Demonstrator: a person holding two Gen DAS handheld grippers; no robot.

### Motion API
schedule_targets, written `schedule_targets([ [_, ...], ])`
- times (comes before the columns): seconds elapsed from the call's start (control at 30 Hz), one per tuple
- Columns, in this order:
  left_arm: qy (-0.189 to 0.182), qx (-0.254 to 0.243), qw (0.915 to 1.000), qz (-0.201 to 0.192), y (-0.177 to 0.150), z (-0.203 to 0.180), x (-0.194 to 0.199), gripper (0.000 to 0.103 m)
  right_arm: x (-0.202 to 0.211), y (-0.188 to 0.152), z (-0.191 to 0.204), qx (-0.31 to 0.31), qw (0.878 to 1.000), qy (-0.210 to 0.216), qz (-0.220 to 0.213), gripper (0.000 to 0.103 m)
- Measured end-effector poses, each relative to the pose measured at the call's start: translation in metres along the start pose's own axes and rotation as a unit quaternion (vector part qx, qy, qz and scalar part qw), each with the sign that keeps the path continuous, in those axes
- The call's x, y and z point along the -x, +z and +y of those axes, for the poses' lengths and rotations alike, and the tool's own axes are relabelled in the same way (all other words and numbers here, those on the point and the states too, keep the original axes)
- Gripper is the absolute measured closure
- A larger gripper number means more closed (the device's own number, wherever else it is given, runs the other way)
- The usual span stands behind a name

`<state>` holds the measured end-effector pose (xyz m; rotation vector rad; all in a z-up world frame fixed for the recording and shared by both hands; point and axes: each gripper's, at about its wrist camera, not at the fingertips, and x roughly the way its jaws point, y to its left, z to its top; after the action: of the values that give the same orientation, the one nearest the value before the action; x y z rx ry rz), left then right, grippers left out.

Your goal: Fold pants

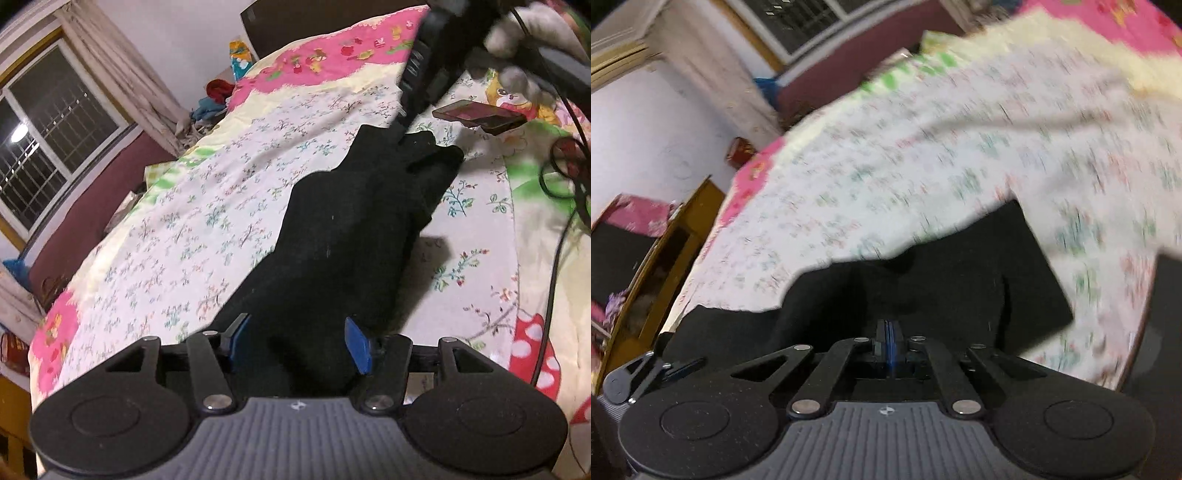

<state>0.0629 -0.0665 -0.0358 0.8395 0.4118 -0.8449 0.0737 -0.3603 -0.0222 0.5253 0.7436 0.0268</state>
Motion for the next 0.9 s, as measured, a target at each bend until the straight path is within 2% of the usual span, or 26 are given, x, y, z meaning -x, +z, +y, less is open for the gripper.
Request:
schedule_targets([
  [0.13, 0.002, -0.015, 0.9998, -0.011, 0.01, -0.002, -0.006, 0.038, 0.009, 0.029, -0.007, 0.011, 1.0, -0.01, -0.026, 0.103],
  [0.2, 0.001, -0.015, 0.9997, -0.017, 0.014, -0.001, -0.005, 0.037, 0.009, 0.032, -0.015, -0.005, 1.0, 0.0, 0.001, 0.103],
  [0.3, 0.001, -0.018, 0.9997, -0.018, 0.014, -0.002, -0.004, 0.037, 0.007, 0.017, -0.017, 0.013, 0.999, -0.026, 0.022, 0.101],
  [0.43, 0.001, -0.023, 0.9996, -0.019, 0.014, -0.004, 0.0, 0.036, -0.005, -0.001, -0.034, -0.028, 0.998, -0.027, 0.056, 0.09],
  [0.53, -0.004, -0.023, 0.9995, -0.02, 0.014, -0.006, 0.003, 0.031, -0.011, -0.01, -0.038, -0.043, 0.997, -0.006, 0.07, 0.077],
  [0.6, -0.005, -0.027, 0.9995, -0.018, 0.015, -0.008, 0.002, 0.031, -0.019, -0.013, -0.04, -0.054, 0.995, 0.008, 0.078, 0.078],
  [0.63, -0.006, -0.027, 0.9995, -0.017, 0.015, -0.009, 0.002, 0.031, -0.022, -0.015, -0.039, -0.056, 0.996, 0.015, 0.073, 0.088],
  [0.67, -0.008, -0.026, 0.9995, -0.016, 0.015, -0.01, 0.002, 0.031, -0.026, -0.017, -0.038, -0.056, 0.995, 0.026, 0.073, 0.103],
  [0.8, -0.014, -0.029, 0.9994, -0.011, 0.014, -0.012, 0.002, 0.03, -0.029, -0.019, -0.032, -0.058, 0.994, 0.051, 0.079, 0.103],
  [0.9, -0.017, -0.031, 0.9993, -0.007, 0.012, -0.013, 0.0, 0.03, -0.008, -0.018, -0.028, -0.047, 0.997, 0.047, 0.044, 0.103],
])
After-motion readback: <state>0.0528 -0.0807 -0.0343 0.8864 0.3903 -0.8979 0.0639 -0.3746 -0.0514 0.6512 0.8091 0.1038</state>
